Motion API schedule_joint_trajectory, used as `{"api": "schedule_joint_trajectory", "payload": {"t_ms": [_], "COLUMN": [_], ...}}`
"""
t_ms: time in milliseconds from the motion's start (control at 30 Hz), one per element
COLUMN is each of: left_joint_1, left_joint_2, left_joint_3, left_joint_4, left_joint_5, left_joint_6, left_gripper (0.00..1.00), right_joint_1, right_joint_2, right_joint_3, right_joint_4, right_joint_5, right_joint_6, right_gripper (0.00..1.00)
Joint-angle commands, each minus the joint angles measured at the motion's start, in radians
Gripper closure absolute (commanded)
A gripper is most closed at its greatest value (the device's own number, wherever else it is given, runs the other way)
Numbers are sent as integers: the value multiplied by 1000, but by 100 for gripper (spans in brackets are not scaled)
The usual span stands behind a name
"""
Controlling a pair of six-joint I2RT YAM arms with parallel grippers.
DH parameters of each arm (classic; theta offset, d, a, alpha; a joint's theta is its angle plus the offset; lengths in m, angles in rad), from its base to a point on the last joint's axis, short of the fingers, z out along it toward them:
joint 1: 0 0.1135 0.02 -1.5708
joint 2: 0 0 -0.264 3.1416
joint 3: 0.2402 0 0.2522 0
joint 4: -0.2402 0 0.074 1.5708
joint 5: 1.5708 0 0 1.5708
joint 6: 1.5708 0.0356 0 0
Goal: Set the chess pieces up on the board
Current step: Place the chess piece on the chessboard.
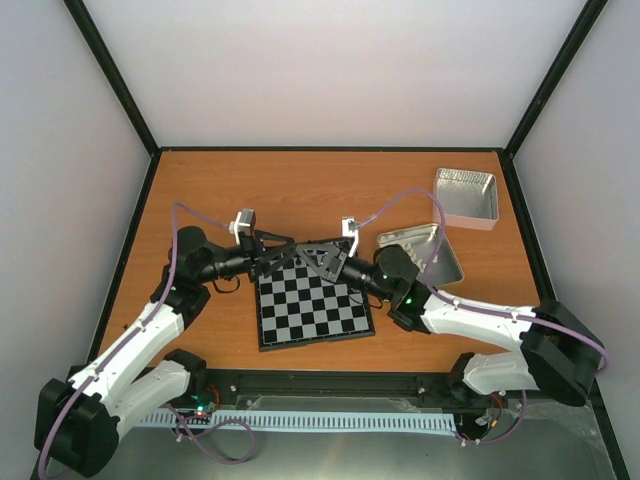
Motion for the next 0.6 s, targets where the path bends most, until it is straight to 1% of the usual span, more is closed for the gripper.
{"api": "schedule_joint_trajectory", "payload": {"t_ms": [0, 67, 133, 200, 267, 333, 400, 467, 567], "left_joint_1": [1, 3, 4, 4, 4, 4, 4, 4, 4], "left_joint_2": [-14, -13, -21, -35, -48, -62, -72, -85, -111], "left_joint_3": [86, 121, 140, 156, 176, 200, 230, 250, 245], "left_joint_4": [-309, -461, -570, -663, -739, -808, -874, -924, -941], "left_joint_5": [-124, -222, -331, -441, -532, -603, -652, -706, -764], "left_joint_6": [285, 421, 539, 653, 763, 867, 959, 1024, 1080], "left_gripper": [53, 51, 47, 44, 41, 40, 39, 39, 38], "right_joint_1": [-46, -73, -103, -130, -144, -153, -175, -198, -212], "right_joint_2": [-82, -110, -109, -86, -59, -34, 7, 66, 184], "right_joint_3": [55, 99, 188, 276, 346, 389, 436, 494, 580], "right_joint_4": [-311, -527, -826, -1072, -1253, -1373, -1479, -1555, -1629], "right_joint_5": [26, 37, 63, 112, 193, 264, 282, 294, 321], "right_joint_6": [-48, -115, -204, -297, -388, -456, -508, -550, -600], "right_gripper": [97, 97, 97, 97, 97, 97, 97, 97, 97]}}
